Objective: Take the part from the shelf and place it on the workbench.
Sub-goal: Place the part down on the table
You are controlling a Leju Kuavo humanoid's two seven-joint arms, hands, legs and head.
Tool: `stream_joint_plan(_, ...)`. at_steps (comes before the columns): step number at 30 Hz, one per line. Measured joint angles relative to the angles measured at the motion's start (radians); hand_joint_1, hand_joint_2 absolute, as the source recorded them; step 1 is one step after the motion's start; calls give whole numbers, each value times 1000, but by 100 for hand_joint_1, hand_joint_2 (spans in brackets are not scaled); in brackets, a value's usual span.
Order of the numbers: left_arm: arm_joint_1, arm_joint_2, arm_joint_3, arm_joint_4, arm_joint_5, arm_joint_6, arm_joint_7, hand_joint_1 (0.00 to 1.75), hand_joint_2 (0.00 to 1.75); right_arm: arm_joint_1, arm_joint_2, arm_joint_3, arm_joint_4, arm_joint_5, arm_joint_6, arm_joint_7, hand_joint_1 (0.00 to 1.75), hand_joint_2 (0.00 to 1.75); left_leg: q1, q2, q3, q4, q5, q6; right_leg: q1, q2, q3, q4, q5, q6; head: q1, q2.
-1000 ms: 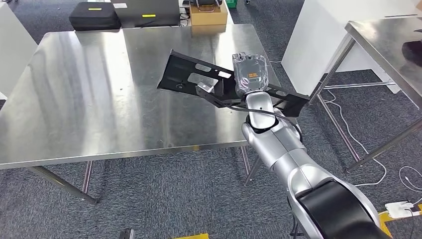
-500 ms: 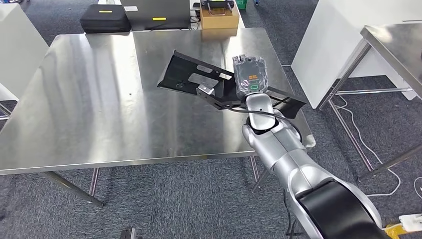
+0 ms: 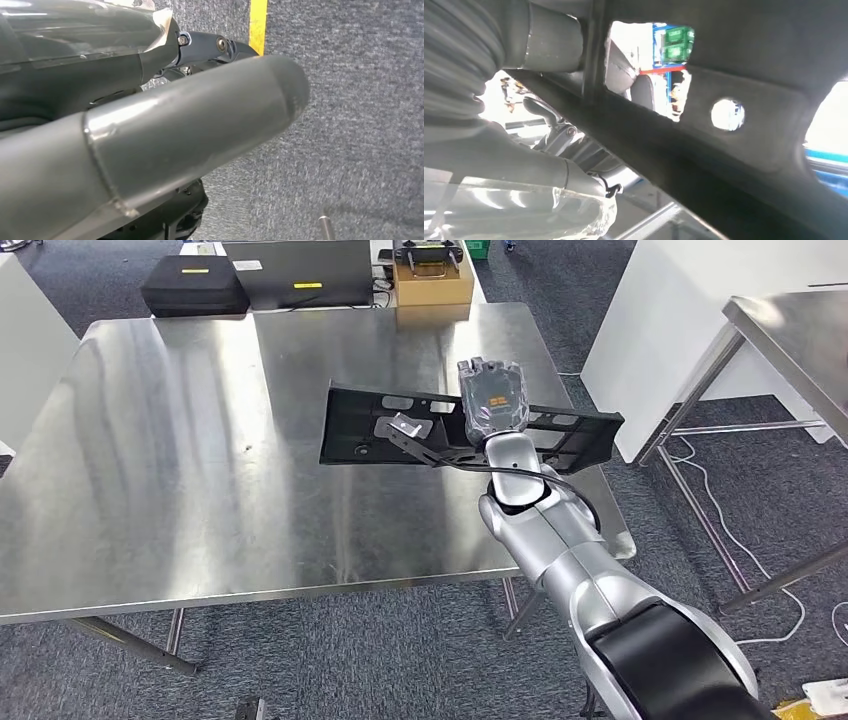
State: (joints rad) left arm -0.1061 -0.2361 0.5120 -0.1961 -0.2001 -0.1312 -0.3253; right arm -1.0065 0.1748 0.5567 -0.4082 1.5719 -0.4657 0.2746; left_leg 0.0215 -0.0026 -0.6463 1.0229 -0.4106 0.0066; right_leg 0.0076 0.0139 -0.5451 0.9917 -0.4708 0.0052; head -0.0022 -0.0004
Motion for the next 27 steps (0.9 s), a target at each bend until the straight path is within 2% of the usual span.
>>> stream_joint_plan(2,0,0,1,0,0,0,0,0,0,0,1,1,1,0,-1,0,175,175,1,-2,9,-6,-4,16,0,-1,-8,19,-5,8,1,0)
stream_joint_plan(3,0,-1,1,0,0,0,0,0,0,-2,0,1,1,0,-1,0,175,175,2,-2,17,-9,-7,23,-3,-2,-26,49,-12,12,2,0)
stream_joint_plan(4,-1,-1,1,0,0,0,0,0,0,-4,0,2,2,0,-2,0,175,175,4,-2,24,-12,-10,29,-5,-3,-57,100,-24,15,3,0)
stream_joint_plan(6,-1,-1,1,0,-1,-1,0,0,0,-2,-1,3,5,0,-2,0,175,175,4,-3,34,-13,-20,36,-11,-4,-139,230,-57,18,5,0)
stream_joint_plan(7,0,-1,1,0,-1,0,0,0,0,1,-2,3,8,-1,-2,0,175,175,5,-4,41,-13,-25,37,-13,-4,-175,277,-68,22,5,0)
stream_joint_plan(8,0,-1,1,0,-2,1,1,0,0,4,-4,3,10,-1,-2,0,175,175,5,-6,49,-12,-31,36,-16,-4,-197,293,-66,28,5,0)
stream_joint_plan(9,1,-1,1,0,-2,4,2,0,0,6,-6,4,12,-2,-2,0,175,175,5,-8,58,-12,-37,33,-19,-5,-201,270,-46,35,5,0)
stream_joint_plan(11,1,-1,1,0,-3,13,4,0,0,6,-10,4,14,-2,-2,0,175,175,7,-11,76,-13,-50,26,-23,-8,-162,134,37,50,6,0)
stream_joint_plan(12,0,-1,1,0,-4,16,6,0,0,5,-11,4,14,-2,-2,1,175,175,8,-12,84,-13,-57,20,-21,-11,-142,66,69,49,6,0)
stream_joint_plan(13,-1,-2,1,0,-5,18,6,0,0,4,-11,4,15,-2,-2,1,175,175,7,-12,88,-14,-62,14,-16,-12,-124,19,88,43,7,0)
stream_joint_plan(14,-2,-2,1,0,-5,20,8,0,0,3,-12,4,16,-2,-2,1,175,175,6,-12,92,-15,-65,8,-12,-13,-115,-6,97,33,8,0)
stream_joint_plan(15,-3,-2,2,0,-6,22,10,0,0,3,-12,4,17,-2,-2,1,175,175,4,-11,93,-14,-68,5,-11,-13,-111,-10,97,26,8,0)
stream_joint_plan(18,-3,-2,2,0,-6,28,20,0,0,5,-12,3,19,-2,-2,1,175,175,6,-3,99,-20,-69,21,-16,-10,-101,-15,112,31,5,0)
stream_joint_plan(19,-4,-2,2,0,-6,30,22,0,0,6,-11,2,20,-2,-2,1,175,175,8,0,102,-26,-69,23,-12,-8,-101,-15,110,30,4,0)
stream_joint_plan(25,-11,0,8,0,0,32,29,0,0,19,-6,-10,31,-11,-2,-9,175,175,9,5,114,-48,-72,15,-9,-6,-100,-15,103,19,4,0)
stream_joint_plan(27,-12,0,10,0,0,32,31,0,0,26,-4,-21,35,-19,-2,-16,175,175,10,5,114,-50,-72,6,-8,-6,-101,-15,103,16,4,0)
